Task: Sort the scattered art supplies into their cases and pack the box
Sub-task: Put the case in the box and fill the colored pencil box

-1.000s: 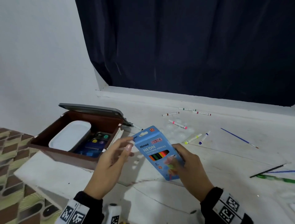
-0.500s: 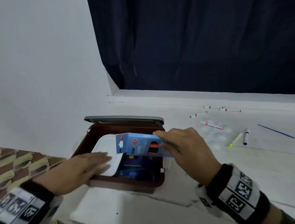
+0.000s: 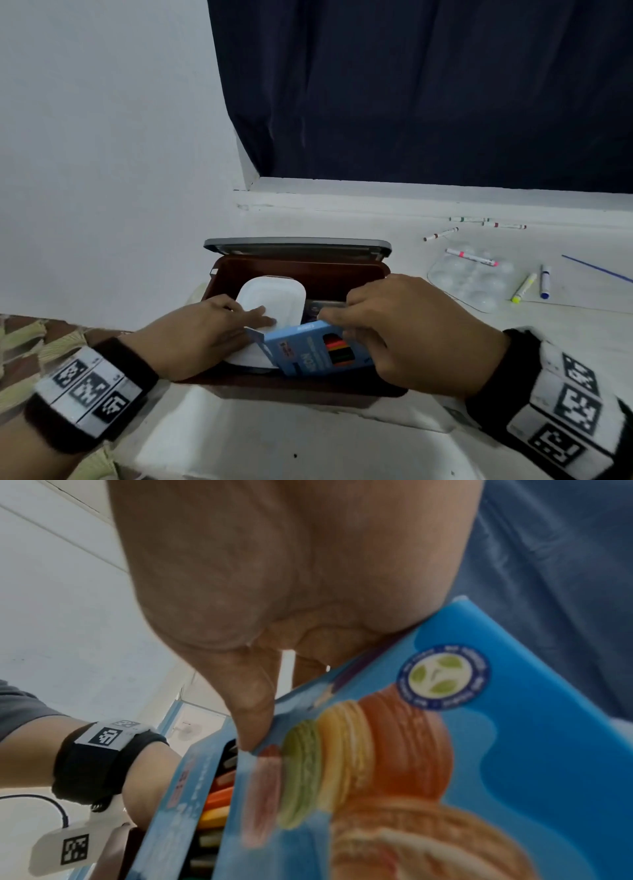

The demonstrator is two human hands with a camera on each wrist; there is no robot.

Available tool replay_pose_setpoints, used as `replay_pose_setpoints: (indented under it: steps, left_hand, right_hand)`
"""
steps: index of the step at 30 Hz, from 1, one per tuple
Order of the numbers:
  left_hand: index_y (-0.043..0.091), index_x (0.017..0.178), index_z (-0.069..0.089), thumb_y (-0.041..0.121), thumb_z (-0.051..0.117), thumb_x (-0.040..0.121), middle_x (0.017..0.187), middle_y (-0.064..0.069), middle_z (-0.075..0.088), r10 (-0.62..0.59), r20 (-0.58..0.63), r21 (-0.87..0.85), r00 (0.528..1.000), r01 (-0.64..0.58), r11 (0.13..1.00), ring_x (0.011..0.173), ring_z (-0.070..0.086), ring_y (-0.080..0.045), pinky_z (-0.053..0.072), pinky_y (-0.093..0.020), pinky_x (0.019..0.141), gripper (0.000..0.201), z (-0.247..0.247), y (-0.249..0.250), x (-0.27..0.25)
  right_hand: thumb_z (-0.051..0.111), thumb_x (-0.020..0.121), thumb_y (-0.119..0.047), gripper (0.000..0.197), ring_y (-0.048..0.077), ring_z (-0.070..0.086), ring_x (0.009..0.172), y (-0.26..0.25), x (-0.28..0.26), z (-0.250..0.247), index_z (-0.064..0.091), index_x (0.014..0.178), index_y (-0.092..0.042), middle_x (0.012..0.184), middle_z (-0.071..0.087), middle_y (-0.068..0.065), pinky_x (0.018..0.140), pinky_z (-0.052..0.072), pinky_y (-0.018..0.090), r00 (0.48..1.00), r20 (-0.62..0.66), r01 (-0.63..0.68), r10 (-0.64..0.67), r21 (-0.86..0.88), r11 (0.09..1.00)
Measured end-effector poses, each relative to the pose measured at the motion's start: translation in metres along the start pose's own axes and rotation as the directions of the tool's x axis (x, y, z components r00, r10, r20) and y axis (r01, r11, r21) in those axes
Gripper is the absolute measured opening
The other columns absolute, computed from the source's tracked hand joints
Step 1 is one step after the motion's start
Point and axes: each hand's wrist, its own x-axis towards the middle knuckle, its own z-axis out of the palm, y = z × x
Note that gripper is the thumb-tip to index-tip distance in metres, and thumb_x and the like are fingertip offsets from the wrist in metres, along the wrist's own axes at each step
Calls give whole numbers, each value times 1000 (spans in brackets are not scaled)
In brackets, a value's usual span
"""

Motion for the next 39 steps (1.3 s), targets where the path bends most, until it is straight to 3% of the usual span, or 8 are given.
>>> replay_pose_setpoints:
  steps: [6, 10, 14, 19, 26, 28, 34, 39]
  left_hand:
    - [68, 137, 32, 48, 48, 99, 118, 23, 42, -3, -4, 33, 1000, 3, 999, 101, 48, 10, 35, -1, 85, 46, 0, 0, 6]
    - [76, 129, 21, 50, 47, 98, 121, 22, 42, 9, -10, 32, 1000, -9, 999, 97, 48, 9, 38, -6, 86, 48, -3, -2, 7]
    - [90, 116, 14, 68, 32, 83, 116, 20, 55, 58, -44, -36, 997, -60, 998, 108, 50, 3, 48, -24, 94, 44, -4, -4, 8]
    - [59, 140, 38, 55, 47, 97, 118, 15, 51, 18, -99, 71, 995, -11, 997, 107, 48, 0, 44, -23, 98, 45, -1, -5, 12]
    - [60, 138, 40, 84, 13, 79, 111, 16, 50, 6, -93, 94, 996, 2, 996, 102, 52, -4, 45, -24, 95, 69, 1, -4, 12]
    - [58, 135, 44, 88, 2, 76, 111, 17, 55, 31, -84, 49, 996, -27, 998, 104, 52, -1, 45, -24, 96, 79, 1, -6, 11]
    - [42, 116, 60, 45, 33, 103, 113, 26, 64, 48, -143, -339, 989, -95, 936, 110, 58, -2, 45, -25, 95, 30, -15, 12, -12]
    - [40, 116, 61, 62, 30, 100, 107, 20, 66, 157, -28, -295, 987, -158, 942, 102, 61, -5, 48, -25, 87, 41, -8, 30, -21]
  right_hand:
    - [43, 97, -29, 39, 17, 58, 89, -8, 12, 0, 51, 135, -36, 100, 63, -8, 71, 49, 37, 998, 59, 3, -1, -30, 1000]
    - [42, 95, -30, 38, 17, 58, 81, -6, 11, 2, 57, 129, -35, 89, 62, -9, 63, 47, 34, 999, -3, -47, 47, -35, 998]
    - [49, 87, -25, 36, 15, 59, 73, -5, 8, 13, 64, 120, -29, 82, 64, -9, 54, 49, 33, 980, -183, -73, 81, 49, 996]
    - [60, 73, -22, 41, 19, 56, 68, -7, 8, 26, 67, 111, -33, 74, 62, -8, 59, 44, 37, 984, -152, -114, 94, -130, 985]
    - [76, 63, -24, 42, 17, 57, 67, -10, 10, 26, 69, 101, -38, 71, 61, -9, 61, 38, 34, 992, -71, -120, 109, -193, 974]
    - [79, 66, -28, 36, 18, 61, 67, -24, 18, 30, 68, 100, -35, 73, 64, -9, 60, 36, 32, 997, -31, -76, 72, -162, 984]
    - [59, 94, -20, 35, 22, 65, 94, -40, 32, 45, 53, 127, -25, 106, 68, 2, 81, 55, 38, 1000, 17, -14, 15, -27, 1000]
    - [52, 99, -27, 17, 14, 62, 91, -28, 28, 49, 61, 113, -29, 101, 69, -4, 75, 43, 28, 999, 24, -40, 37, 134, 990]
